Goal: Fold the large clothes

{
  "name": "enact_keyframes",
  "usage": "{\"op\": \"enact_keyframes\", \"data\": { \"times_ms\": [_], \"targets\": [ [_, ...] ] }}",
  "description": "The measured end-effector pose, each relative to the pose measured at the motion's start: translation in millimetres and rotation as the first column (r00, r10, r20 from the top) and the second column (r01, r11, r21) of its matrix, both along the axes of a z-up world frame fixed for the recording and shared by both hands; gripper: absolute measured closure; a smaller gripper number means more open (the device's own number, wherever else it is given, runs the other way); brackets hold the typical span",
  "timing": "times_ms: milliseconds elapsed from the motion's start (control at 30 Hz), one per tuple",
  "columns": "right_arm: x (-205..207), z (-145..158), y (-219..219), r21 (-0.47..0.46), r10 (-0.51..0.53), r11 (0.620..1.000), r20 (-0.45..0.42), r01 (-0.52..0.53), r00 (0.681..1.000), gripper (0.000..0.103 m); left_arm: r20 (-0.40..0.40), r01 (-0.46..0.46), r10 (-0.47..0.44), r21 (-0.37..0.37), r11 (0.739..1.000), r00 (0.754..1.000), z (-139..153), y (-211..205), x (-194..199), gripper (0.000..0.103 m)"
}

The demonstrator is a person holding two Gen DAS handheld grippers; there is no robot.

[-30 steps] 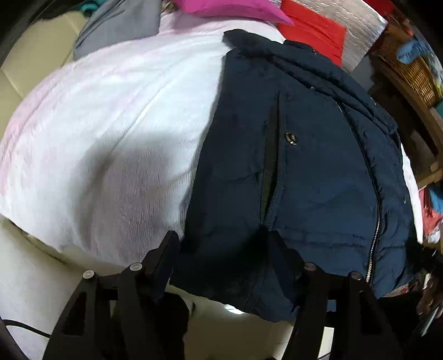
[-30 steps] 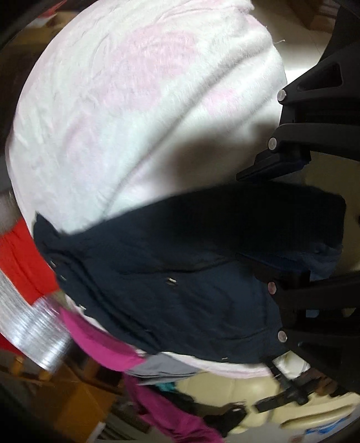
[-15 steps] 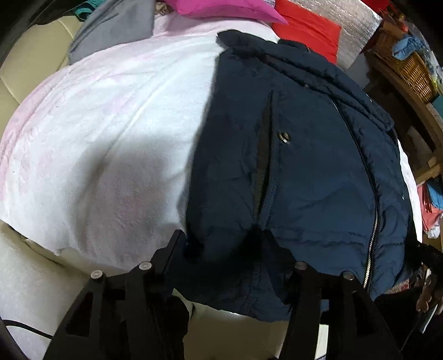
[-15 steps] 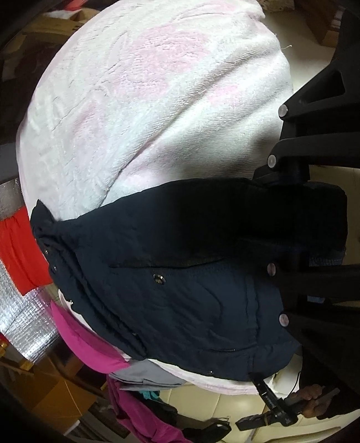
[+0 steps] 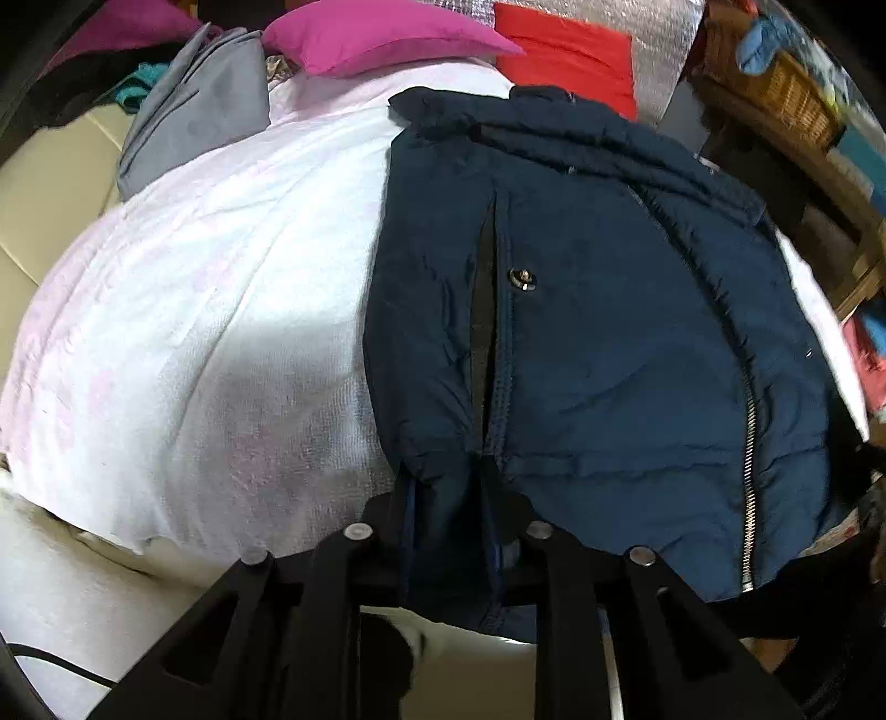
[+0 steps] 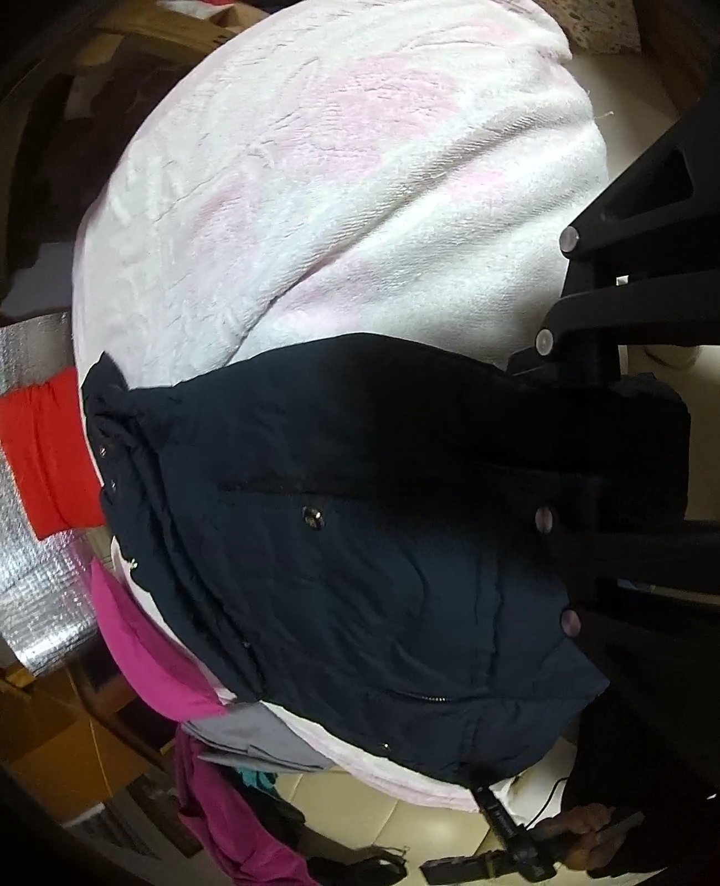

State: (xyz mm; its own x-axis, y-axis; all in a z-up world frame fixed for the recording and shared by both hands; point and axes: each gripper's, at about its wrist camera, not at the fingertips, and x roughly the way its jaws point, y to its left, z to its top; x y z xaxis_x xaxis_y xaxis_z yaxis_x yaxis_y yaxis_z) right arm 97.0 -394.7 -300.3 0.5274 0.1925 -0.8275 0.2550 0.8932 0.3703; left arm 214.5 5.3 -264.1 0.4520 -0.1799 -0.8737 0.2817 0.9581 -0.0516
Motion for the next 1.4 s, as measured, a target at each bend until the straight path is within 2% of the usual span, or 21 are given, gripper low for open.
{"op": "enact_keyframes", "data": {
  "times_ms": [67,200,433,500,667,800,967,1100,1267,1333,1367,1400],
  "targets": [
    [0,-2,-3,0.018,-0.006,1.000,-0.009,0.006,1.000,0.079,0.016,0.010,-0.011,0.037,0.999,1.000,0,-5,-3,0.079],
    [-1,-5,-5,0.046,-0.022,0.999,-0.024,0.023,0.999,0.076,0.035,0.032,-0.035,0.086,0.996,0.999,0,-13,-5,0.068],
    [-1,-4,-1,-0.005,0.005,1.000,-0.011,-0.005,1.000,0.076,0.063,0.038,-0.045,0.109,0.993,0.997,2,-17,-9,0.068],
    [-1,-3,3,-0.028,0.014,1.000,-0.002,-0.014,1.000,0.080,0.071,0.037,-0.045,0.108,0.993,0.996,3,-17,-10,0.068],
    [-6,11,12,-0.081,0.053,0.996,0.063,-0.048,0.997,0.084,0.099,0.041,-0.053,0.112,0.993,0.994,7,-18,-13,0.069],
    [-11,26,11,-0.051,0.055,0.998,0.149,-0.048,0.987,0.085,0.118,0.041,-0.055,0.120,0.992,0.992,9,-19,-14,0.074],
    [-20,46,6,0.002,0.031,0.999,0.265,-0.032,0.964,0.085,0.134,0.043,-0.059,0.121,0.992,0.989,11,-20,-16,0.075],
    [-15,34,8,-0.008,0.031,1.000,0.173,-0.030,0.984,0.085,0.134,0.040,-0.058,0.131,0.991,0.989,11,-20,-16,0.075],
    [-7,22,4,0.039,0.020,0.999,0.085,-0.023,0.996,0.079,0.112,0.034,-0.050,0.139,0.990,0.992,8,-21,-13,0.075],
    [-7,18,1,0.050,0.013,0.999,0.063,-0.017,0.998,0.068,0.084,0.043,-0.055,0.139,0.989,0.995,4,-23,-11,0.063],
    [-5,14,0,0.062,0.012,0.998,0.043,-0.015,0.999,0.051,0.071,0.049,-0.058,0.131,0.990,0.996,3,-23,-10,0.062],
    [-4,13,4,0.067,0.010,0.998,0.031,-0.012,0.999,0.045,0.069,0.053,-0.062,0.121,0.991,0.996,3,-24,-10,0.062]
  ]
}}
